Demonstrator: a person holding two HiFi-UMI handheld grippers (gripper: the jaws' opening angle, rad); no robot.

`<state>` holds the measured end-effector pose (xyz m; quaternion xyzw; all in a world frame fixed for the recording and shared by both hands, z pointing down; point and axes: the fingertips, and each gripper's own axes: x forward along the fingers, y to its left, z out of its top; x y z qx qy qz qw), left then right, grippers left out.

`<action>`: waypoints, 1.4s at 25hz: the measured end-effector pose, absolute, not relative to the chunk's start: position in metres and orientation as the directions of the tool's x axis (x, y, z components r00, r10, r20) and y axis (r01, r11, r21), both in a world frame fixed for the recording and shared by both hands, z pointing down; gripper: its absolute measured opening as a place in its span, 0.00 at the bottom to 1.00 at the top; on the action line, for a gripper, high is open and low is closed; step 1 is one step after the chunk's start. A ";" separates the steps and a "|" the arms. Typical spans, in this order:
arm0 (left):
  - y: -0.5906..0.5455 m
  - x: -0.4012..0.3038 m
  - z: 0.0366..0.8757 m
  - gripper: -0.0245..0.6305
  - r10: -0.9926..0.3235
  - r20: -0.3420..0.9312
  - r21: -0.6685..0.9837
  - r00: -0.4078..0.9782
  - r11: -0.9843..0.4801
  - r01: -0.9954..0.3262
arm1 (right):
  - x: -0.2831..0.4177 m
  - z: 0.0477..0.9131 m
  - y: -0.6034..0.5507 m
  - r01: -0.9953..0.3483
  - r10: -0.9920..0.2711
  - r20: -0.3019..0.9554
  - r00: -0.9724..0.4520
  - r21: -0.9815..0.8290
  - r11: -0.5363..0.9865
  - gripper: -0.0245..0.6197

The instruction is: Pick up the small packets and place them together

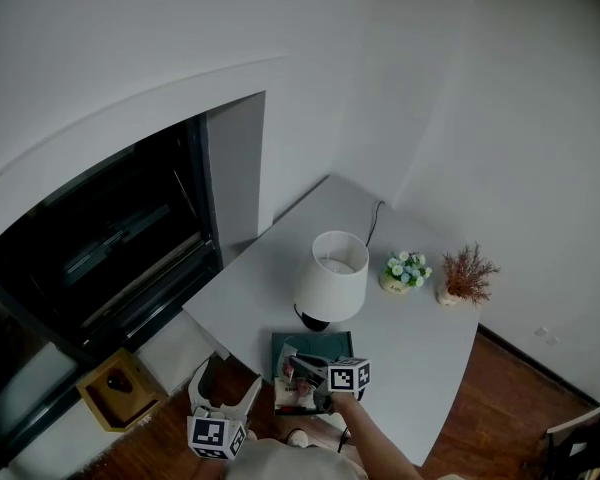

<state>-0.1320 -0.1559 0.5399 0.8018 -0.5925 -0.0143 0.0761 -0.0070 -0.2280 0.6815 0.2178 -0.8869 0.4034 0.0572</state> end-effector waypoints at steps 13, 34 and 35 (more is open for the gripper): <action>-0.160 -0.138 0.544 0.67 -0.955 0.078 0.140 0.288 -0.275 -0.951 | 0.021 0.754 -0.270 -0.723 -0.463 0.680 -0.569 -0.145 0.676 0.19; -0.174 -0.124 0.547 0.67 -0.931 0.082 0.114 0.355 -0.345 -0.932 | 0.038 0.637 -0.265 -0.812 -0.777 0.293 -0.557 0.004 0.583 0.54; -0.176 -0.122 0.545 0.67 -0.930 0.078 0.106 0.360 -0.351 -0.930 | 0.042 0.616 -0.256 -0.804 -0.783 0.226 -0.580 -0.002 0.594 0.54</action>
